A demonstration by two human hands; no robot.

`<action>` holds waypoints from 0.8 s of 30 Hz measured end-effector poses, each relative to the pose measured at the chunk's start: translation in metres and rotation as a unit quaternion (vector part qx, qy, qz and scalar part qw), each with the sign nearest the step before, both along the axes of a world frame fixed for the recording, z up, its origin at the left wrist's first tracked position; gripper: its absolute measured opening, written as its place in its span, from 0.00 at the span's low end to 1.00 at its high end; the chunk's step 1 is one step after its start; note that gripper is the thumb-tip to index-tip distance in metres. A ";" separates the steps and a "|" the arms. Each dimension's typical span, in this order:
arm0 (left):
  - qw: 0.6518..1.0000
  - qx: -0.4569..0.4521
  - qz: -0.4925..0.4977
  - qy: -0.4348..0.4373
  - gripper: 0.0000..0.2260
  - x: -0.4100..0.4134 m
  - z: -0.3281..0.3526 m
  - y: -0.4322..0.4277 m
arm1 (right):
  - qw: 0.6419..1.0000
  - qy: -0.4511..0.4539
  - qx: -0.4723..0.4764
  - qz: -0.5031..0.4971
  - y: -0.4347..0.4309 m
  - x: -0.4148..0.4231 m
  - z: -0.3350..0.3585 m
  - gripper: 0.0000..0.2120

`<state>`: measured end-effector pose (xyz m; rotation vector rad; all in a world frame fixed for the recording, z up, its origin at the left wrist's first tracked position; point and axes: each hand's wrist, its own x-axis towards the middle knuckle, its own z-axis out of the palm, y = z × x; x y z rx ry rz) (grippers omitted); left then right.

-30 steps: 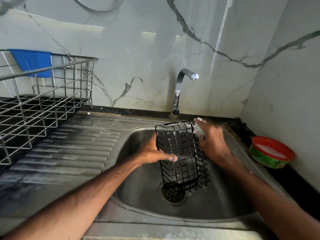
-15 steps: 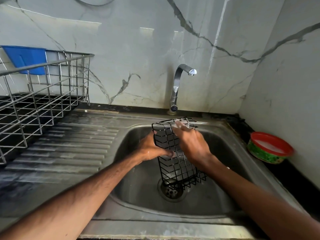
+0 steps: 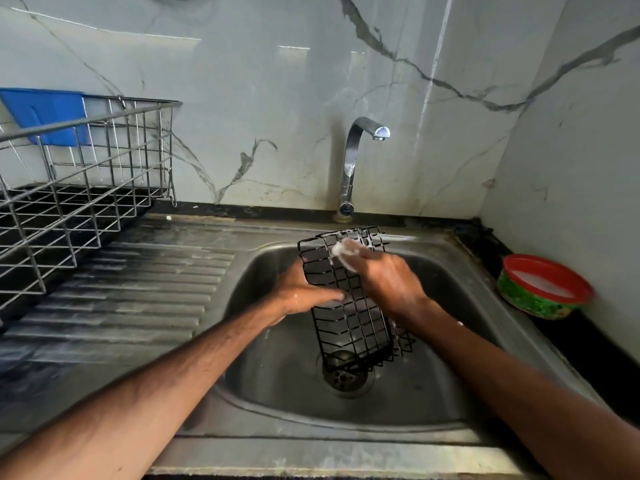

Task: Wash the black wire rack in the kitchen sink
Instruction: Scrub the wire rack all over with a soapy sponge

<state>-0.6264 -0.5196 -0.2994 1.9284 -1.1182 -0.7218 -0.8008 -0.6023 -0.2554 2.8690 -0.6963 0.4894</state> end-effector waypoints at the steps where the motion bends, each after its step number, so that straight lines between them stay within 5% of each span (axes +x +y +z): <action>1: 1.000 0.019 0.013 0.004 0.59 0.000 0.000 0.000 | 0.999 -0.028 0.014 -0.034 -0.012 -0.006 0.002 0.37; 4: 0.999 0.030 0.019 0.005 0.62 0.007 -0.007 -0.006 | 0.990 -0.063 0.052 -0.115 -0.024 -0.017 0.007 0.27; 15: 0.997 0.071 -0.013 0.015 0.66 0.000 0.001 0.002 | 0.976 -0.151 0.067 -0.142 -0.038 -0.028 0.013 0.03; 20: 0.999 0.045 -0.008 -0.017 0.63 -0.008 0.000 -0.003 | 0.973 -0.199 -0.054 -0.104 -0.025 -0.013 0.029 0.04; 24: 0.999 0.027 -0.014 -0.023 0.66 -0.012 -0.001 -0.005 | 0.974 -0.217 0.004 -0.061 -0.021 -0.005 0.022 0.11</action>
